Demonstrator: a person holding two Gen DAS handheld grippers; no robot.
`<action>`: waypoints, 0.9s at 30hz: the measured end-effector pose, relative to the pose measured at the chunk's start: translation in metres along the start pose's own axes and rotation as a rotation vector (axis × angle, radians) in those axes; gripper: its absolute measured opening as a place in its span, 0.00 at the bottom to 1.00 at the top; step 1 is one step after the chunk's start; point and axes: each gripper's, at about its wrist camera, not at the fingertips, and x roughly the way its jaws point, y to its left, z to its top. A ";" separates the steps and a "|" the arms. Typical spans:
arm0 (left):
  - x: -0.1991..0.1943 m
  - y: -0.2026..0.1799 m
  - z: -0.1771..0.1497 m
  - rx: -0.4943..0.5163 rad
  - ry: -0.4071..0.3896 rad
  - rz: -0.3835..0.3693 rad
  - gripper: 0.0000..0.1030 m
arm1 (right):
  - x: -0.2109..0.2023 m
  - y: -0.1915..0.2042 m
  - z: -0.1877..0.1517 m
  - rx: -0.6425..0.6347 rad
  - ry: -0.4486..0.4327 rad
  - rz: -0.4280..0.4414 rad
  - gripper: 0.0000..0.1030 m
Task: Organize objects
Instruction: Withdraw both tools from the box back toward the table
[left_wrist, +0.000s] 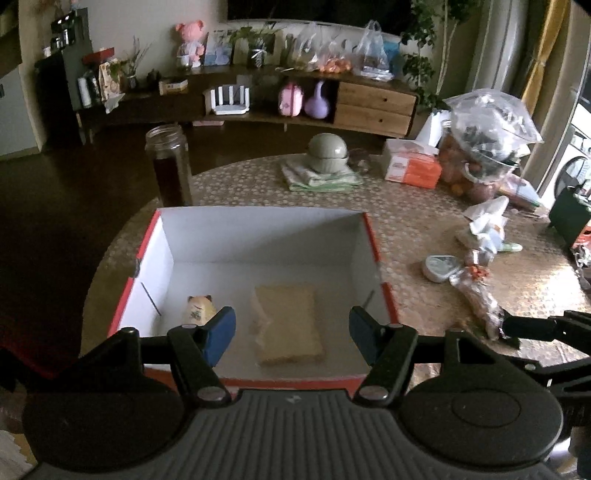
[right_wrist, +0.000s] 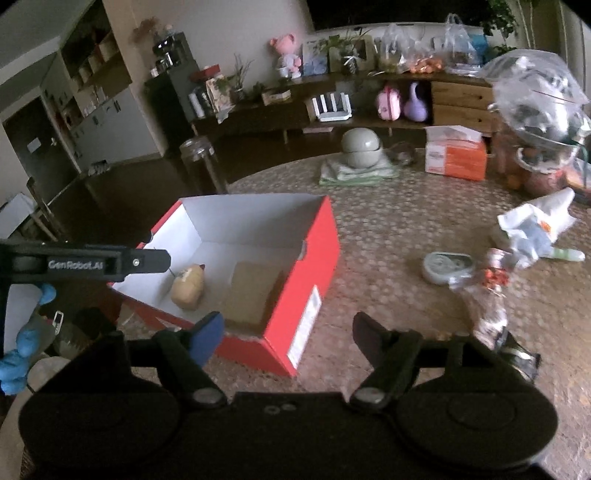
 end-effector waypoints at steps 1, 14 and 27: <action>-0.003 -0.004 -0.003 -0.001 -0.007 -0.003 0.73 | -0.004 -0.003 -0.003 0.000 -0.008 0.000 0.78; -0.005 -0.073 -0.038 0.011 -0.014 -0.100 0.89 | -0.051 -0.055 -0.048 -0.023 -0.134 -0.115 0.86; 0.022 -0.137 -0.060 0.055 -0.054 -0.163 1.00 | -0.051 -0.120 -0.089 -0.185 -0.060 -0.316 0.86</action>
